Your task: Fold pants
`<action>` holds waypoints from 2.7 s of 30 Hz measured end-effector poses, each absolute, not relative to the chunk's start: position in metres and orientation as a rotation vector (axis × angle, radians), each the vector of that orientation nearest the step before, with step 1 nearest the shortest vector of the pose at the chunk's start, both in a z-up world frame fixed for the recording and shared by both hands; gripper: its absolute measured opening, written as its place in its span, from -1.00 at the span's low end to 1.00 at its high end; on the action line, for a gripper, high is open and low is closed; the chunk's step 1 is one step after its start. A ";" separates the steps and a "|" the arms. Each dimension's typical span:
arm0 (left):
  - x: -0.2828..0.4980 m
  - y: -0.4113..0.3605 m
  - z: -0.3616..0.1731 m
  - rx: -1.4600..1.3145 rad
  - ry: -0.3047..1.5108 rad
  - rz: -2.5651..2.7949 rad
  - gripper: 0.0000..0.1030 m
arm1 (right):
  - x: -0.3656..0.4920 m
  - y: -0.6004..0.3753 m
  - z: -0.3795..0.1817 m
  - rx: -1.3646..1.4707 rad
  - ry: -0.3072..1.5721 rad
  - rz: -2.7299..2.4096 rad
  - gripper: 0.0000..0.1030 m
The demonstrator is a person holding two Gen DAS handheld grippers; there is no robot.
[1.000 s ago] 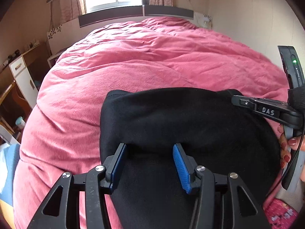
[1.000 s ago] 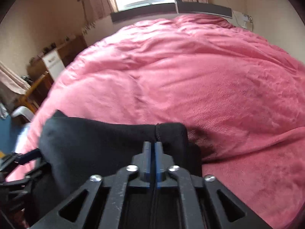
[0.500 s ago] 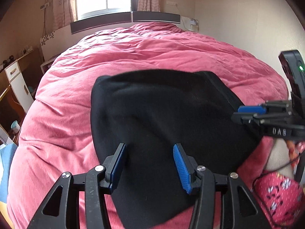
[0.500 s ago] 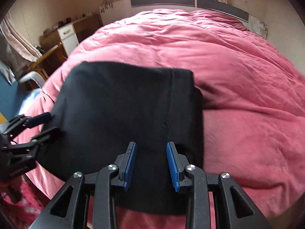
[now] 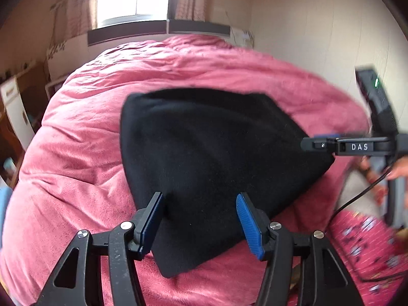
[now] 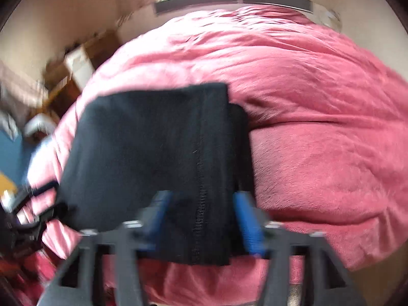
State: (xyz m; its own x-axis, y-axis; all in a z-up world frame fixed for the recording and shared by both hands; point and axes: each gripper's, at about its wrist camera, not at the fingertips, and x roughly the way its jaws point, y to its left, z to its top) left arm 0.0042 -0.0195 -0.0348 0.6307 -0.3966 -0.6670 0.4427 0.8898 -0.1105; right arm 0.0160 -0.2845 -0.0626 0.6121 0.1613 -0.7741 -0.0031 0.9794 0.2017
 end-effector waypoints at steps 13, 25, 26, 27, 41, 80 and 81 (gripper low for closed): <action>0.079 0.036 -0.039 -0.274 0.915 -0.477 0.58 | 0.062 -0.326 -0.092 0.487 0.978 0.175 0.90; 0.100 0.034 -0.090 -0.497 1.063 -0.578 0.62 | 0.081 -0.330 -0.133 0.696 0.996 0.344 0.60; 0.101 0.035 -0.093 -0.525 1.071 -0.580 0.62 | 0.081 -0.326 -0.135 0.684 0.999 0.339 0.58; 0.098 0.036 -0.095 -0.542 1.073 -0.580 0.62 | 0.081 -0.323 -0.135 0.667 0.992 0.329 0.55; 0.081 0.011 -0.024 -0.286 0.861 -0.582 -0.33 | 0.080 -0.295 -0.067 0.487 0.784 0.360 -0.03; 0.255 0.059 -0.075 -0.423 0.807 -0.449 0.27 | 0.263 -0.312 -0.105 0.468 0.703 0.157 0.61; 0.248 0.063 -0.077 -0.452 0.814 -0.436 0.30 | 0.255 -0.313 -0.104 0.472 0.700 0.141 0.62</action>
State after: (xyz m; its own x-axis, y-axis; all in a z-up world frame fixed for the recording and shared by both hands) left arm 0.2484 0.0635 -0.0770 0.6102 -0.5313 -0.5876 0.1950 0.8197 -0.5386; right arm 0.2554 -0.3128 -0.1042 0.7605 0.2797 -0.5860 0.0306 0.8860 0.4627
